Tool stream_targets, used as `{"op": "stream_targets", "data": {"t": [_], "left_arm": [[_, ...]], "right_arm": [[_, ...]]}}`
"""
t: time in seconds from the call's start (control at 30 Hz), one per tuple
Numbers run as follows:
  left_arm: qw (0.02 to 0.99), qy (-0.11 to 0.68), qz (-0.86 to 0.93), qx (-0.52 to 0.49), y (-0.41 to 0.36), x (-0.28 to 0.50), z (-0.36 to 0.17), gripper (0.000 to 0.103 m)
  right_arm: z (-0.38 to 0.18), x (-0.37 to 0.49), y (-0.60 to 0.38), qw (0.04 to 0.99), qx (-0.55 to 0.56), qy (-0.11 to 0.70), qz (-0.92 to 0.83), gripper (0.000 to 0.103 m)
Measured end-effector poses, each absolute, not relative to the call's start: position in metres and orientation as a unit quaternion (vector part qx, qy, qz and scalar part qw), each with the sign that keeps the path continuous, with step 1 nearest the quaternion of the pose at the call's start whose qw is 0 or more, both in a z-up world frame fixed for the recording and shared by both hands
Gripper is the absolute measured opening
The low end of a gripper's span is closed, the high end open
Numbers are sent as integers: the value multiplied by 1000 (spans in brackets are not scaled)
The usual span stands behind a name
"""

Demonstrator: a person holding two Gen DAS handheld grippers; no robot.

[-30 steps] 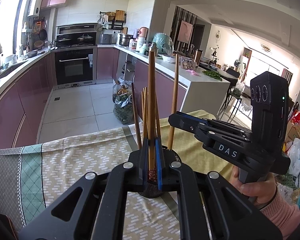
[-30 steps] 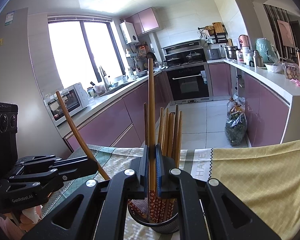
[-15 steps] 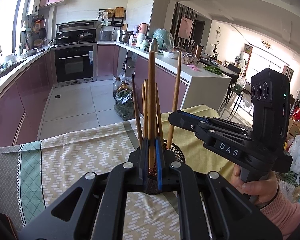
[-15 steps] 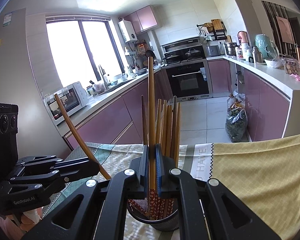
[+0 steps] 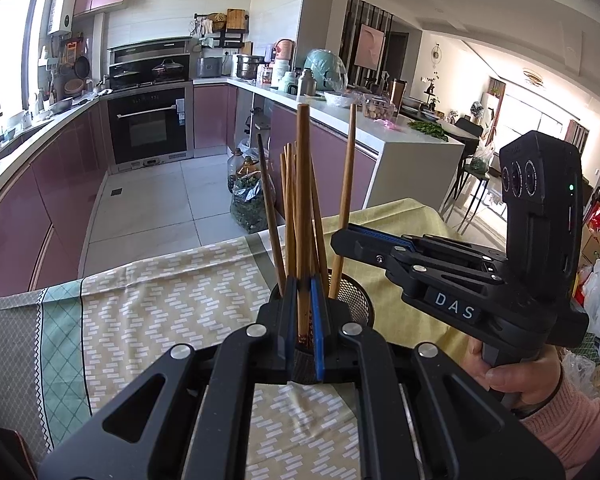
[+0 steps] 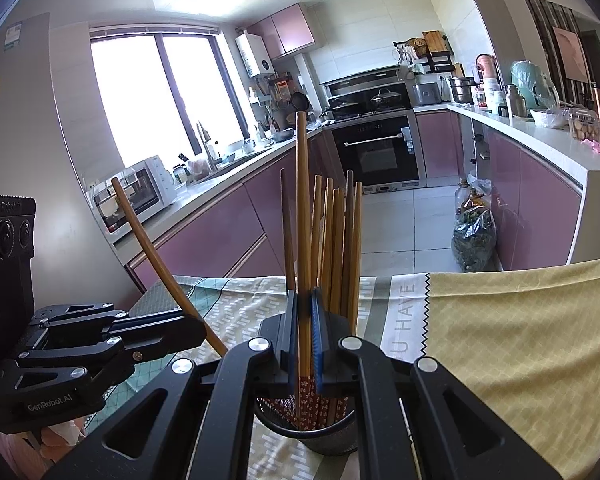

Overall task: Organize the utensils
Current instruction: 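Lower the left tool's chopstick into the cup while the right tool lowers its own, then open both tools to release the chopsticks into the cup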

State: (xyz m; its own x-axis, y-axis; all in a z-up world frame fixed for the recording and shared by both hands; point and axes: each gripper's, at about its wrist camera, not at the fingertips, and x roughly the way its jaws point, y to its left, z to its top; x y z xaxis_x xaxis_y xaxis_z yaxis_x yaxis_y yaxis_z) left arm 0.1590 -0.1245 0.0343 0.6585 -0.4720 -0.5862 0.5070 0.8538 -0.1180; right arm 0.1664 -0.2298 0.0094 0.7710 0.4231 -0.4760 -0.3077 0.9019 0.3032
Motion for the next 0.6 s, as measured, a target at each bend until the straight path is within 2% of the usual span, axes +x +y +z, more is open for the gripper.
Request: {"op": "stream_targets", "data": {"t": [0.6], "left_arm": [[906, 327, -266, 50, -141, 174, 18, 7]], "right_arm": [[2, 169, -228, 932, 98, 288, 199, 6]]}}
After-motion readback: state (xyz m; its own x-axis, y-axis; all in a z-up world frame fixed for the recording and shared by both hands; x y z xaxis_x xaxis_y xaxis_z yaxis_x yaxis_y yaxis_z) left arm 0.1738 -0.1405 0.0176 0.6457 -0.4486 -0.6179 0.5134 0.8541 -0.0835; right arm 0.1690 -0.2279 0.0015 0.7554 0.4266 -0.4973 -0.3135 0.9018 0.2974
